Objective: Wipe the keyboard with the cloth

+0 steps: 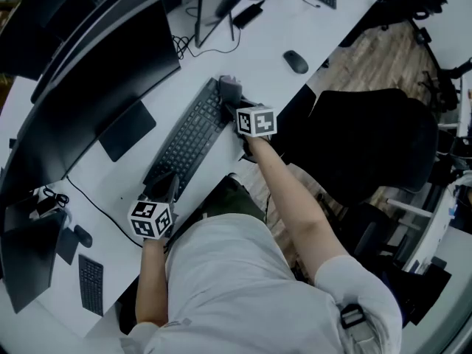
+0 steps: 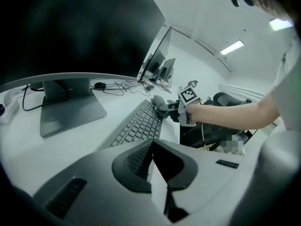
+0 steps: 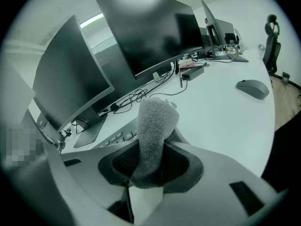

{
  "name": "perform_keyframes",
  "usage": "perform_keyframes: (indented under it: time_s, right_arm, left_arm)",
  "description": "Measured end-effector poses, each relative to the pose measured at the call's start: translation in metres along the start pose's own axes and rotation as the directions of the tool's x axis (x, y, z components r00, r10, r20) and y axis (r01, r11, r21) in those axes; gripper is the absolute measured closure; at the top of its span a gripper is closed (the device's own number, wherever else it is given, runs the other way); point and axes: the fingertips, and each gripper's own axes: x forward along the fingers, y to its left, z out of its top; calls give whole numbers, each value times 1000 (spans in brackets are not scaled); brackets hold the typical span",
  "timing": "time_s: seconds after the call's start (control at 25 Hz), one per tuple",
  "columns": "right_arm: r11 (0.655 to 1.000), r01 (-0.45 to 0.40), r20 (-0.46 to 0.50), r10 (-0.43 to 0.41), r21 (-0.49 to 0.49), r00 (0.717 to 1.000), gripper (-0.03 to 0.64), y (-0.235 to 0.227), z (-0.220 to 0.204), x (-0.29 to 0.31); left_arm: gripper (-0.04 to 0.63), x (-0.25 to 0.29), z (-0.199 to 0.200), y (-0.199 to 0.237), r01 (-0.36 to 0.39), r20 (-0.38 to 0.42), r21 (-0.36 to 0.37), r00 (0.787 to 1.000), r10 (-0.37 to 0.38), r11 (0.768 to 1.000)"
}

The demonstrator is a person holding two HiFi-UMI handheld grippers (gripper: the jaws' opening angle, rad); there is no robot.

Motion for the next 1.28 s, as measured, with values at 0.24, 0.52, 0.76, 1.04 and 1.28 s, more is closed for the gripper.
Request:
perform_keyframes:
  time_s: [0.24,0.52,0.76,1.04,1.28]
  right_arm:
    - [1000,-27,-6,27,-13,1000,471,13,-13,-2]
    - [996,-85,-15,85,-40,996,473,34,-31,-8]
    - [984,-169,-28,167,-58,986,474,57,-48,-8]
    - [970,-227,-42,224,-90,974,474,78,-62,-13]
    - [956,-263,-64,256,-130,964,476,100,-70,-10]
  left_arm:
    - [594,-20,-13,3,-63,18,-39,998,64,997]
    - [594,-43,-20,-4,-125,74,-126,988,135,984]
    - [594,-64,-34,-13,-168,112,-195,975,192,966]
    - [594,-89,-53,-30,-228,159,-306,945,286,924]
    - [594,-102,-68,-40,-268,177,-343,923,342,900]
